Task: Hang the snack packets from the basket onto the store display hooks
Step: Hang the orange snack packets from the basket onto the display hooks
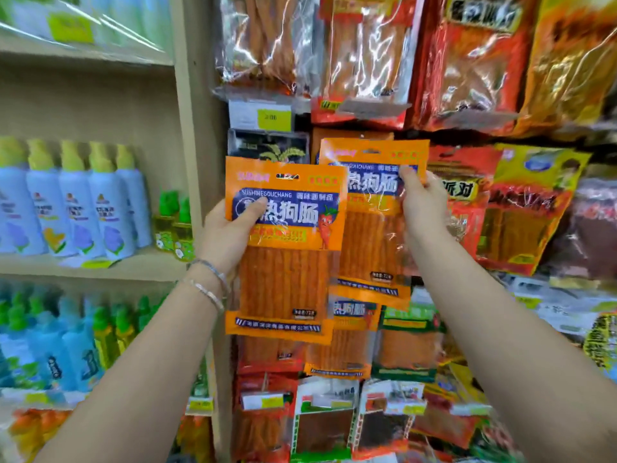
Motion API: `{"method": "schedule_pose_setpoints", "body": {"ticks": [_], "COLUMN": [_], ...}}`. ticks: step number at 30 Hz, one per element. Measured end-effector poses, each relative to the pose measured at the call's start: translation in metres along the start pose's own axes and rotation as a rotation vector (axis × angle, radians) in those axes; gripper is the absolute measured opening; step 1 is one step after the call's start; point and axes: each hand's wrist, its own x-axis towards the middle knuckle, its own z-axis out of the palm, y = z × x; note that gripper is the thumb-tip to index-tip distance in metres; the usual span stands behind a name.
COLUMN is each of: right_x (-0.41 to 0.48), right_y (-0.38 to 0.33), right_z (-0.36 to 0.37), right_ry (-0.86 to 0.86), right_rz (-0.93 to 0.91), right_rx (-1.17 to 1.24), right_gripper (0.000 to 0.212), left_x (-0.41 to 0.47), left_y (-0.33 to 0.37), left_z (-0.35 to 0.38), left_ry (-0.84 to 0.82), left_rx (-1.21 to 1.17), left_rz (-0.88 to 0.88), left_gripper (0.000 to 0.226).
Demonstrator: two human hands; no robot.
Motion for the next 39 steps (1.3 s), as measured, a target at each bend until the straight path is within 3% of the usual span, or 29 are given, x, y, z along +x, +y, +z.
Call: {"method": "schedule_pose_setpoints", "body": {"ticks": [4, 10, 15, 19, 21, 26, 29, 32, 34, 39], "right_x": [0.032, 0.059, 0.069, 0.076, 0.077, 0.073, 0.063, 0.051, 0.043, 0.038], "right_y": [0.002, 0.018, 0.037, 0.043, 0.043, 0.044, 0.039, 0.033, 0.031, 0.023], "right_z": [0.018, 0.030, 0.028, 0.027, 0.026, 0.022, 0.021, 0.018, 0.018, 0.021], "right_ry": [0.012, -0.003, 0.017, 0.082, 0.118, 0.071, -0.017, -0.107, -0.195, -0.154], "right_rz": [-0.023, -0.057, -0.128, -0.313, -0.347, -0.273, -0.238, -0.170, -0.192, -0.249], "right_rx": [-0.006, -0.039, -0.196, -0.555, -0.628, -0.423, -0.283, -0.107, -0.111, -0.041], "right_gripper": [0.023, 0.022, 0.031, 0.046, 0.043, 0.041, 0.025, 0.033, 0.036, 0.009], "left_x": [0.028, 0.058, 0.069, 0.072, 0.071, 0.068, 0.064, 0.059, 0.055, 0.050], "left_y": [-0.003, -0.017, -0.028, -0.031, -0.031, -0.028, -0.025, -0.022, -0.019, -0.006], "left_z": [0.022, 0.040, 0.048, 0.056, 0.060, 0.068, 0.074, 0.082, 0.088, 0.103], "left_ry": [-0.048, -0.120, -0.169, -0.197, -0.189, -0.214, -0.214, -0.231, -0.247, -0.240], "left_rx": [-0.172, -0.161, -0.163, -0.138, -0.137, -0.121, -0.118, -0.106, -0.114, -0.018], "left_rz": [0.000, 0.005, -0.036, -0.047, -0.050, -0.079, -0.077, -0.060, -0.051, 0.088], "left_gripper": [0.002, 0.009, 0.019, 0.020, 0.018, 0.014, 0.014, 0.015, 0.020, 0.023]}}
